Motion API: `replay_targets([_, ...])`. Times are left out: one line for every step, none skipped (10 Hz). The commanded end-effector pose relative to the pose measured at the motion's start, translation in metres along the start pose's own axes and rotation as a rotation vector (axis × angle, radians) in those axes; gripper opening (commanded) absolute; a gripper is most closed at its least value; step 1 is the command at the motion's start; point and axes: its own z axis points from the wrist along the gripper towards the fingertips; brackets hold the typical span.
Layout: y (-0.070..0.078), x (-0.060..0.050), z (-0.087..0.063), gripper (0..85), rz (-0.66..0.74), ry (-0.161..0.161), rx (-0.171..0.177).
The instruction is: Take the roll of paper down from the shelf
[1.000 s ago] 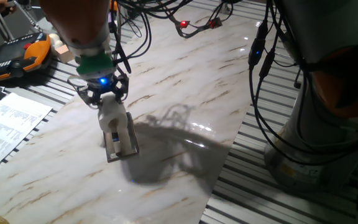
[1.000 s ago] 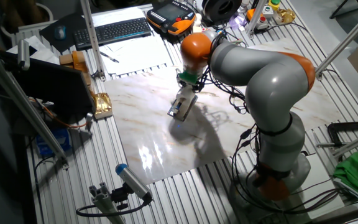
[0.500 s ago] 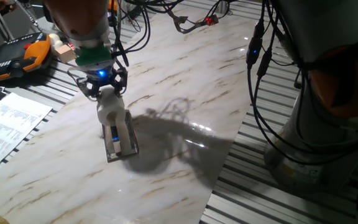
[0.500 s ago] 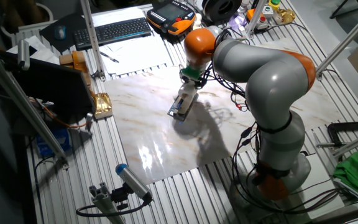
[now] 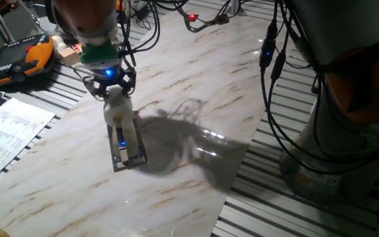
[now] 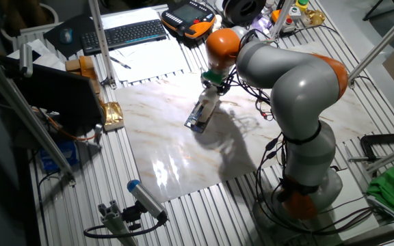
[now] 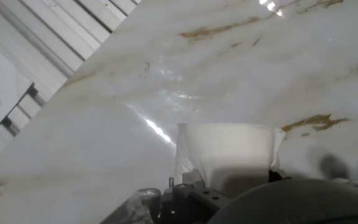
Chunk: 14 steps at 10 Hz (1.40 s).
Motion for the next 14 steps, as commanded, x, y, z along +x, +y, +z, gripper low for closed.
replay_targets([-0.001, -0.003, -0.001, 0.7, 0.009, -0.002, 0.002])
replay_targets([-0.002, -0.007, -0.001, 0.7, 0.020, -0.001, 0.001])
replay_targets([-0.004, -0.010, 0.000, 0.7, 0.023, -0.001, 0.001])
replay_targets([-0.005, -0.013, 0.002, 0.7, 0.026, -0.005, 0.003])
replay_targets([-0.006, -0.015, 0.001, 0.7, 0.030, -0.006, 0.002])
replay_targets([-0.008, -0.018, 0.000, 0.7, 0.034, -0.009, 0.004])
replay_targets([-0.010, -0.019, -0.001, 0.7, 0.034, -0.011, 0.006])
replay_targets([-0.012, -0.020, 0.000, 0.7, 0.030, -0.010, 0.005])
replay_targets([-0.015, -0.022, 0.001, 0.7, 0.019, 0.002, -0.002])
replay_targets([-0.019, -0.023, 0.003, 0.7, 0.025, 0.014, -0.010])
replay_targets([-0.023, -0.025, 0.004, 0.7, 0.058, 0.025, -0.007])
replay_targets([-0.027, -0.026, 0.004, 0.7, 0.102, 0.034, -0.004])
replay_targets([-0.031, -0.028, 0.005, 0.7, 0.140, 0.033, -0.003])
replay_targets([-0.038, -0.030, 0.006, 0.7, 0.171, 0.031, -0.004])
